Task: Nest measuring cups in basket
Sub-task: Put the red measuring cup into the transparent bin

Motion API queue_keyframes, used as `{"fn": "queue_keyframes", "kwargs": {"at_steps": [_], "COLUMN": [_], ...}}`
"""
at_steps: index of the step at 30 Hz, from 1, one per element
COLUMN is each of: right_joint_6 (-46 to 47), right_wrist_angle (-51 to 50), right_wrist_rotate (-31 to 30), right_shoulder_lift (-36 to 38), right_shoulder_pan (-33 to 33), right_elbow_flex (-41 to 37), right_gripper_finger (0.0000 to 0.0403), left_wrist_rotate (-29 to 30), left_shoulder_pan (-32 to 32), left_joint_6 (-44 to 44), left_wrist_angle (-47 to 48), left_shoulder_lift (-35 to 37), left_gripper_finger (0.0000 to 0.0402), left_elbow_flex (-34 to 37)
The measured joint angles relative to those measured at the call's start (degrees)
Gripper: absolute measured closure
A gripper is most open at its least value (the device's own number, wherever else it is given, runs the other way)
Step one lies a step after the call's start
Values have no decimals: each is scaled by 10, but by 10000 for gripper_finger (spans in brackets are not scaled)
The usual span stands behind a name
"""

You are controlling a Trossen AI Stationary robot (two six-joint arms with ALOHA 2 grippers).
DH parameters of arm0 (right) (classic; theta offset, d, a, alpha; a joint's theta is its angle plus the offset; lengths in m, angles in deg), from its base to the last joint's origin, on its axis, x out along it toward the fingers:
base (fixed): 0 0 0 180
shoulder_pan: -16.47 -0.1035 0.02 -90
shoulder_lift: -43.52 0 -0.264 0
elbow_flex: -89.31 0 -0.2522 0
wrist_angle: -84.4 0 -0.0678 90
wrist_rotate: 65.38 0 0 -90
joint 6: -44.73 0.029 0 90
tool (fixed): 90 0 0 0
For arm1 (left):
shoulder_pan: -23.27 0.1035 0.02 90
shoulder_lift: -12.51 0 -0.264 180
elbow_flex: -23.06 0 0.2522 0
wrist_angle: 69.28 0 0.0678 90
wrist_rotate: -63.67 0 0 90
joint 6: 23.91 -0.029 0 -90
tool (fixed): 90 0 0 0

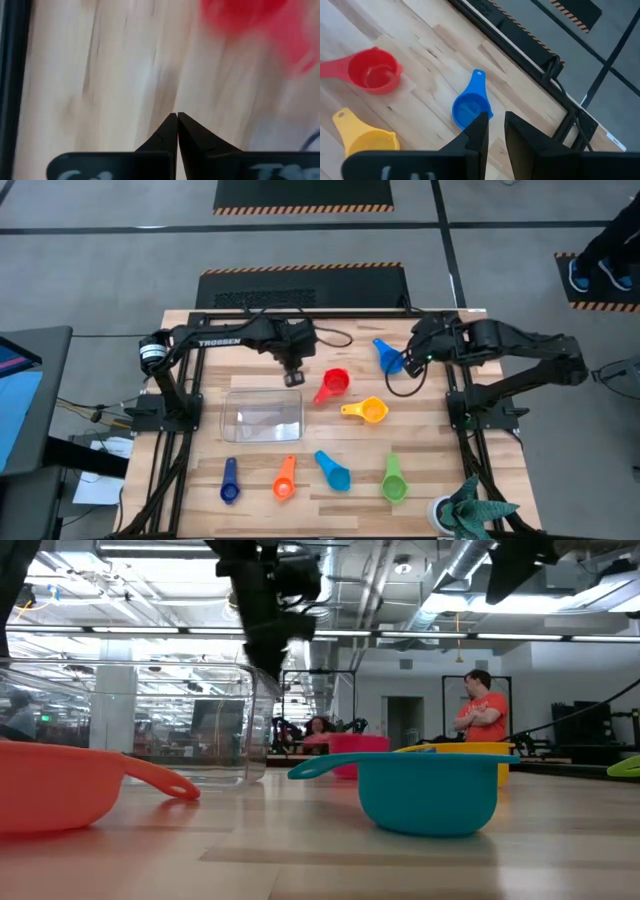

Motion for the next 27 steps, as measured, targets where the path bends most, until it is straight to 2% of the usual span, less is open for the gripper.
{"fn": "queue_keyframes", "kwargs": {"at_steps": [5,11,16,22,27], "right_joint_6": [-4,-10,-33,-181,-382], "right_wrist_angle": [54,101,129,181,280], "right_wrist_rotate": [-3,-3,-2,63,111], "right_shoulder_lift": [0,0,-10,-65,-142], "right_shoulder_pan": [0,0,-1,-1,16], "right_elbow_flex": [-11,-11,-11,-14,-21], "right_gripper_finger": [316,316,316,316,316], "left_wrist_rotate": [50,54,55,52,49], "left_shoulder_pan": [-2,-8,-10,-16,-16], "left_joint_6": [49,63,87,124,177], "left_wrist_angle": [96,83,38,-76,-162], "left_shoulder_lift": [7,60,149,304,416], "left_gripper_finger": [401,401,401,401,401], "left_elbow_flex": [19,87,186,339,430]}}
